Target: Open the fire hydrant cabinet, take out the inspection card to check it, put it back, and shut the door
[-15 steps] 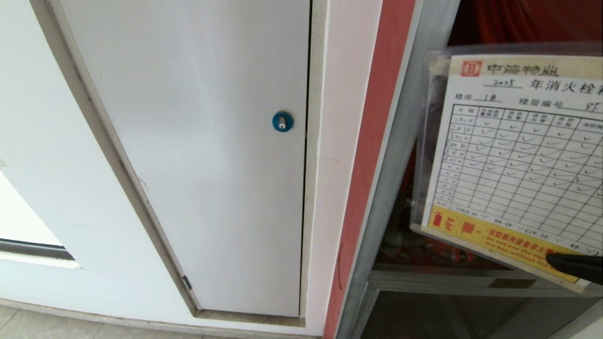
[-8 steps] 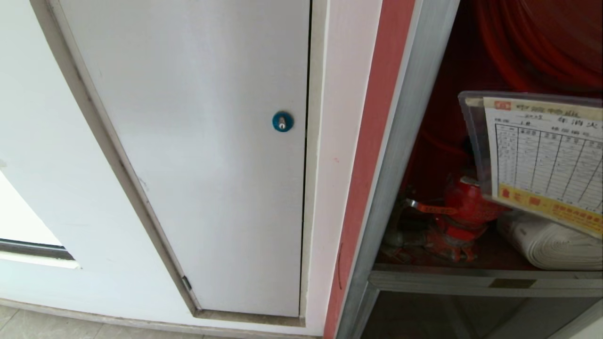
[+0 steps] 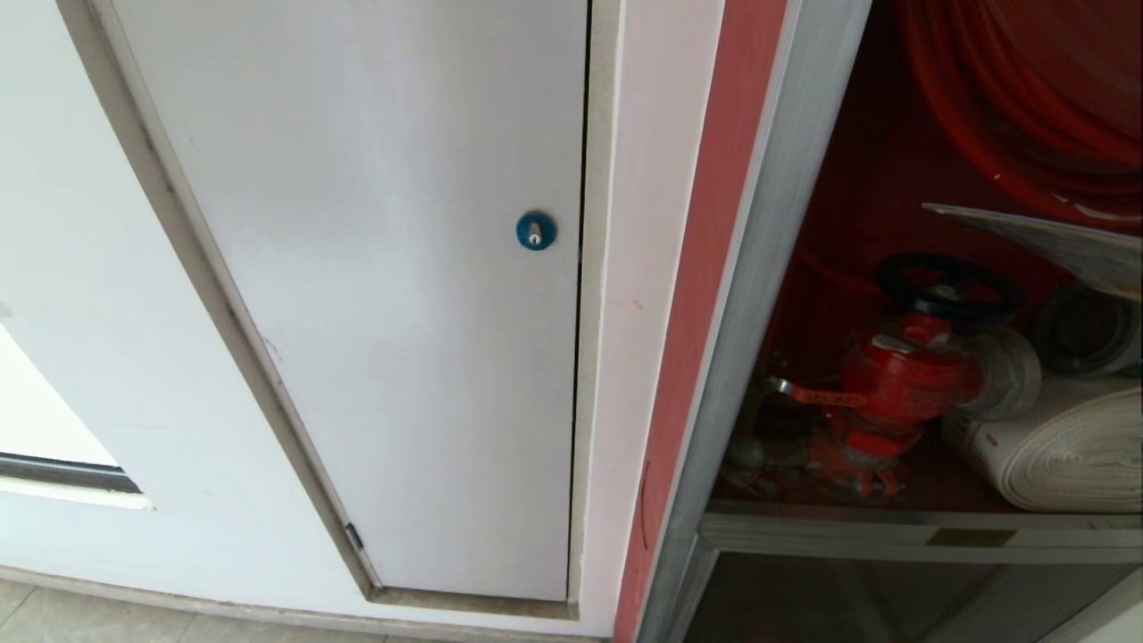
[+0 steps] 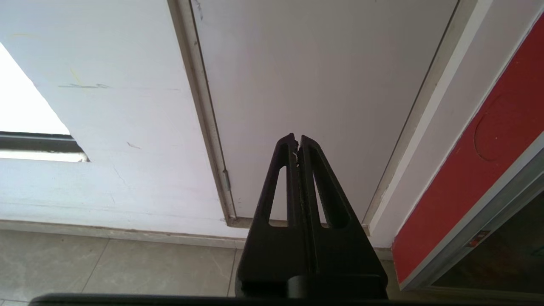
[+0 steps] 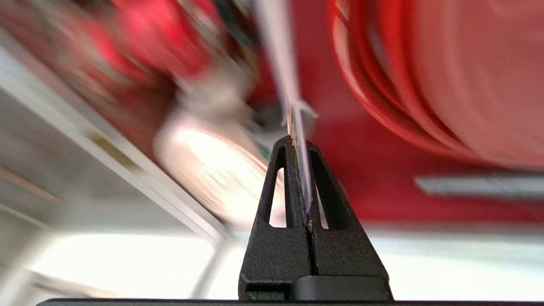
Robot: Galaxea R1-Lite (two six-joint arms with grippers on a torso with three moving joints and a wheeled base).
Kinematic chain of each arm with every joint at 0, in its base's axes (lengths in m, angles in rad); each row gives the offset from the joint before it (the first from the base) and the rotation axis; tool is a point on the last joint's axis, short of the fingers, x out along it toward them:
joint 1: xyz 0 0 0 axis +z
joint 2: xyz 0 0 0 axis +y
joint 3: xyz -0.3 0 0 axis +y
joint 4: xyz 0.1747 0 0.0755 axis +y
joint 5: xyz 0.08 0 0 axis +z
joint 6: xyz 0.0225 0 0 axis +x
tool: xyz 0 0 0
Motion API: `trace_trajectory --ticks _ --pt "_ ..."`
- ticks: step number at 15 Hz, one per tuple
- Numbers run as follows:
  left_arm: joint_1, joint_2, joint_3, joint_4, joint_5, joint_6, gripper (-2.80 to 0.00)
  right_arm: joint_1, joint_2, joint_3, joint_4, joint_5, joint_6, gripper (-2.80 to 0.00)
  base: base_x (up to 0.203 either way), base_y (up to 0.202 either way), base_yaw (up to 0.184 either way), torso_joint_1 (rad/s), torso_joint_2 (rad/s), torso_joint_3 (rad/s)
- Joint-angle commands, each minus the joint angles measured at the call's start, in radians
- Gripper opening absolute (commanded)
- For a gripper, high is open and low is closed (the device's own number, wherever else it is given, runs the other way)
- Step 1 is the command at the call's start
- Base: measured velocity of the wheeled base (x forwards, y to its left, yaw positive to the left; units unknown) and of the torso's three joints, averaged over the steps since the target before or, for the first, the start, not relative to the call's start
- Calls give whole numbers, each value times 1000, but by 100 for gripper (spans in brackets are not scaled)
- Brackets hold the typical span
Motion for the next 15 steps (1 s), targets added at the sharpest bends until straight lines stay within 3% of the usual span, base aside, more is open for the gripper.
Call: trace_trajectory --ticks 1,3,6,10,15 --pt "0 1 0 0 0 0 -280 -32 34 -21 3 -67 -61 -280 0 0 0 0 0 0" --pt "0 1 0 0 0 -1 -280 -66 55 -25 3 -117 -133 -280 0 0 0 0 0 0" --pt "0 1 0 0 0 0 -280 -155 135 -27 -15 -129 -197 -280 0 0 0 0 0 0" --pt "0 1 0 0 0 0 -280 -221 262 -19 -177 -129 -288 -280 0 0 0 0 0 0" --pt "0 1 0 0 0 0 -280 -322 340 -15 -241 -123 -311 -280 0 0 0 0 0 0"
